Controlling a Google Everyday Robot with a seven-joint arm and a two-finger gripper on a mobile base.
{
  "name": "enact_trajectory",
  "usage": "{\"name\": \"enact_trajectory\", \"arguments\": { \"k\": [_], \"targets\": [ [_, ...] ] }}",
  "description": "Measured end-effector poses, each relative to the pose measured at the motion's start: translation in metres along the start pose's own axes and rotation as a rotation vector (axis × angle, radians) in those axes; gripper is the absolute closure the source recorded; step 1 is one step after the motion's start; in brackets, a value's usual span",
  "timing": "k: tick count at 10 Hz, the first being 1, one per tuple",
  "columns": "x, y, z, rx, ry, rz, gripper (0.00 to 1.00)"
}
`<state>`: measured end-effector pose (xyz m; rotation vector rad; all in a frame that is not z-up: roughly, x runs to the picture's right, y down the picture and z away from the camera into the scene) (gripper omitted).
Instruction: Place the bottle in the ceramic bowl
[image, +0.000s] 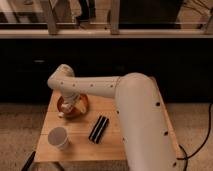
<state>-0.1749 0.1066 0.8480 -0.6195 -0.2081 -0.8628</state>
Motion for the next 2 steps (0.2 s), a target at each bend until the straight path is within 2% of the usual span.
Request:
{"name": "enact_trajectory", "arguments": {
  "k": [2],
  "targets": [
    [-0.0008, 0.0019, 0.0006, 0.003, 0.001, -0.002, 0.20]
  ]
}}
